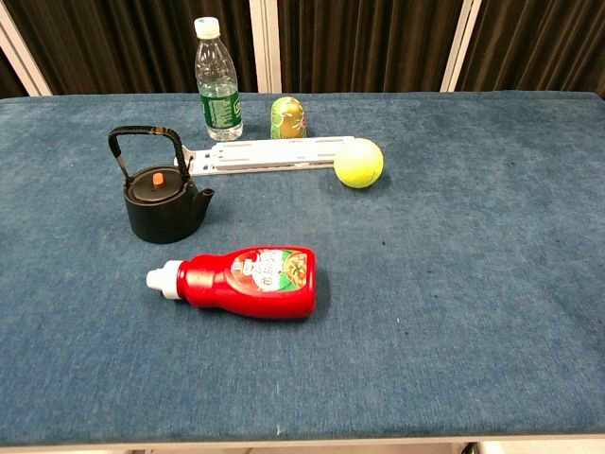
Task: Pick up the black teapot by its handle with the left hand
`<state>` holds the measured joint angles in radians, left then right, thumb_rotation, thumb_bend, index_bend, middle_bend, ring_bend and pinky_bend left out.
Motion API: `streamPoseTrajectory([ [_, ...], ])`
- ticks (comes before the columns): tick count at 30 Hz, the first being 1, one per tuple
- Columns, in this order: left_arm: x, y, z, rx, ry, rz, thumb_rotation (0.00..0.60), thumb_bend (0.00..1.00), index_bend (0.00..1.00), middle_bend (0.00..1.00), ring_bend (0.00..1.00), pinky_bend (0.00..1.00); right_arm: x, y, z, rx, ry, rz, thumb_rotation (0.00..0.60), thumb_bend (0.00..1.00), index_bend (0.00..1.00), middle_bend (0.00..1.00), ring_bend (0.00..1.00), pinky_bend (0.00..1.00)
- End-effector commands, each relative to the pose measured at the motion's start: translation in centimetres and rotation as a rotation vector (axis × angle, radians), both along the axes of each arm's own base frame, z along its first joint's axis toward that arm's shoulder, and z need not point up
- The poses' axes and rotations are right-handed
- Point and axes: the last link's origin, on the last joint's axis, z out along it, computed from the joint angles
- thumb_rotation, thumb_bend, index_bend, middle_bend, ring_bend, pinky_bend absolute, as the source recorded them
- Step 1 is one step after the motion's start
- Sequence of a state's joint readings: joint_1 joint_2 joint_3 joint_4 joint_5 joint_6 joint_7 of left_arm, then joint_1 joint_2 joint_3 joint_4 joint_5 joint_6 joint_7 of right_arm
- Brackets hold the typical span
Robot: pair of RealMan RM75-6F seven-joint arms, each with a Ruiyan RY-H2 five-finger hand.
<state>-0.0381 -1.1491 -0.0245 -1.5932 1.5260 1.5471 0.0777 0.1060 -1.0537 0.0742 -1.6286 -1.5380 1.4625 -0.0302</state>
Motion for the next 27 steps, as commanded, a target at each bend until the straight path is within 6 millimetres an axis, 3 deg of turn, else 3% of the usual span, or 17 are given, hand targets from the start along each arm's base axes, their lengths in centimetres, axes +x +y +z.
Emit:
streamPoseTrajectory([
  [1, 0.3, 0.2, 0.1, 0.0, -0.002, -0.004, 0.6, 0.09, 0.19, 0.18, 0.09, 0.02, 0.0, -0.1, 0.2, -0.005, -0.002, -0.002, 0.6, 0.18, 0.0, 0.0, 0.0, 0.0],
  [7, 2.9, 2.1, 0.6, 0.003, -0.018, -0.095, 0.6, 0.09, 0.19, 0.18, 0.09, 0.02, -0.2, 0.3, 0.7, -0.023, -0.006, 0.004, 0.6, 0.18, 0.0, 0.0, 0.0, 0.0],
  [12, 6.3, 5.4, -0.4, -0.07, -0.054, -0.188, 0.6, 0.09, 0.19, 0.18, 0.09, 0.02, -0.9, 0.7, -0.6, 0.04, -0.01, -0.011, 0.6, 0.18, 0.0, 0.0, 0.0, 0.0],
  [21, 12.8, 12.1, -4.7, -0.222, -0.102, -0.277, 0.6, 0.09, 0.19, 0.18, 0.09, 0.02, -2.1, 0.8, -2.1, 0.091, -0.03, -0.045, 0.6, 0.18, 0.0, 0.0, 0.0, 0.0],
  [27, 16.4, 14.9, -8.1, -0.328, -0.08, -0.276, 0.6, 0.08, 0.19, 0.21, 0.14, 0.02, -2.3, 0.9, -2.1, 0.09, -0.029, -0.054, 0.6, 0.18, 0.0, 0.0, 0.0, 0.0],
])
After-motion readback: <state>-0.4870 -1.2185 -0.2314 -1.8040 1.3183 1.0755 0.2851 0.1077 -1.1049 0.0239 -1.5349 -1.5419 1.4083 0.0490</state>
